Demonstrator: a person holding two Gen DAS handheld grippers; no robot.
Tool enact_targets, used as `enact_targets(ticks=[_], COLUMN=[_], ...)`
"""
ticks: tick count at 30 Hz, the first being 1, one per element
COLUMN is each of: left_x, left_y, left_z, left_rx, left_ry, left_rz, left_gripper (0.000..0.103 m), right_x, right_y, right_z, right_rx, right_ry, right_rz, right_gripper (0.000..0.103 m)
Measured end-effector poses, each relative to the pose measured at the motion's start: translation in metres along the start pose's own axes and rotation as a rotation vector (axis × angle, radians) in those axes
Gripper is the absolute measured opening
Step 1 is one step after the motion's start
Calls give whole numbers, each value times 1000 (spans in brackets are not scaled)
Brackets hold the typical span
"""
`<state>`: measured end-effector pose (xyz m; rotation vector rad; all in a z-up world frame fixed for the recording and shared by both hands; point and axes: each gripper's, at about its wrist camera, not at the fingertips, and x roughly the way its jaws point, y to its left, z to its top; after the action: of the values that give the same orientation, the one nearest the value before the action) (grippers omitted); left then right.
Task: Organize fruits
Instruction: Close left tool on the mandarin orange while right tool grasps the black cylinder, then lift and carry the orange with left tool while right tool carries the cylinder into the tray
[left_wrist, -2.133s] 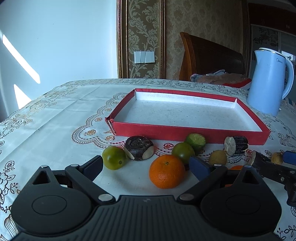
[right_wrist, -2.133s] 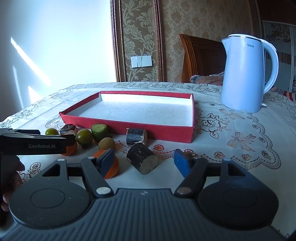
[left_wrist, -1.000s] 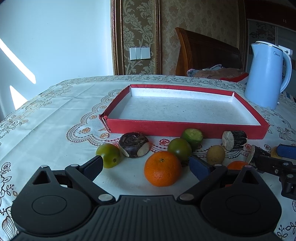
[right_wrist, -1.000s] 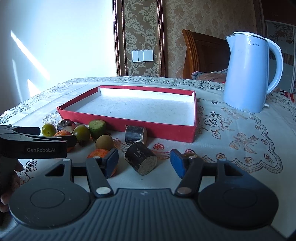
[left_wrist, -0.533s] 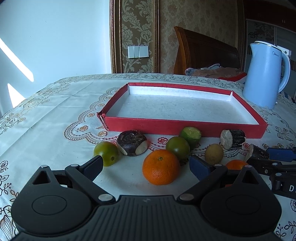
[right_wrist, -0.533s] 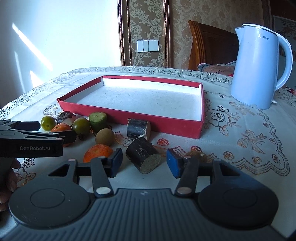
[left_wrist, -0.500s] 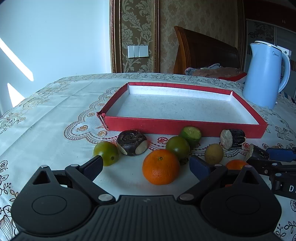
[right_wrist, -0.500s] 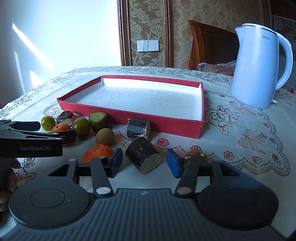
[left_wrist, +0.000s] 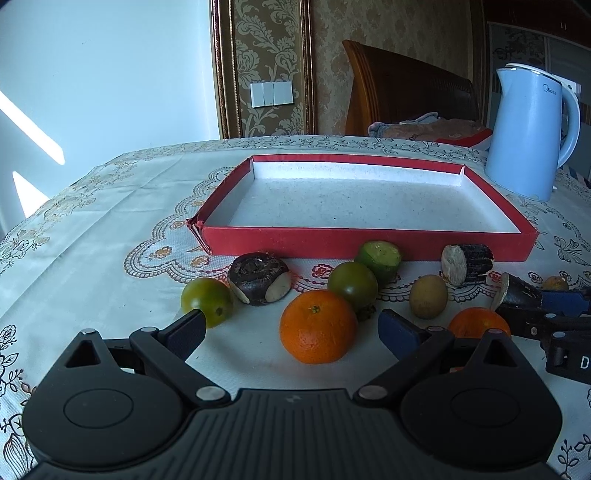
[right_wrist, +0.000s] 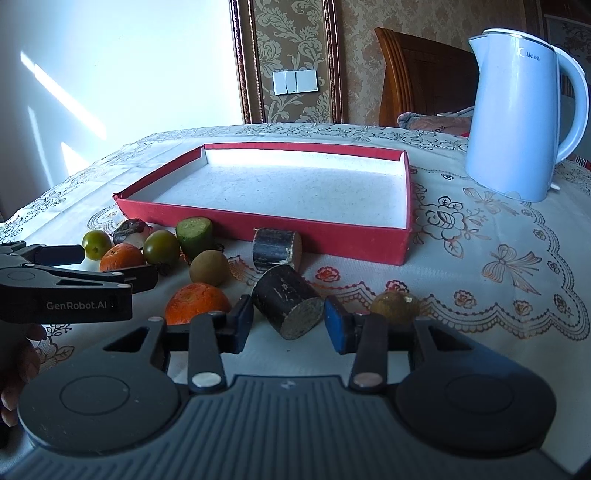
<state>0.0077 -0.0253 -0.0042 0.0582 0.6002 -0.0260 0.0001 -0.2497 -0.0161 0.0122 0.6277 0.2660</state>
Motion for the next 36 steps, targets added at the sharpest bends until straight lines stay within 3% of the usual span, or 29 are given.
enact_targets(ticks=[11,13,18,25,27,36], left_x=[1,0,2,3,3,2], left_y=[2,1,1,-2,-3,-2], left_z=[0,0,0,-2,-2,-1], left_rx=[-12,-10,-11,2,8,3], left_ry=[-6,-12,-1,3,6,6], left_rz=[-8,-5,-23,-39,-40,-28], left_gripper=[94,90,66,52,43,42], right_x=[0,0,-2,-2,-2,-3], right_y=[-1,-1,-2,-3,-3,0], right_z=[1,1,0,0,0,-1], right_rx=[5,7,15,21,22,16], right_ry=[-1,-3,-10,-11,-12,-24], right_rz=[3,5,8,6,3,-19], right_gripper=[39,39,39,38,38,38])
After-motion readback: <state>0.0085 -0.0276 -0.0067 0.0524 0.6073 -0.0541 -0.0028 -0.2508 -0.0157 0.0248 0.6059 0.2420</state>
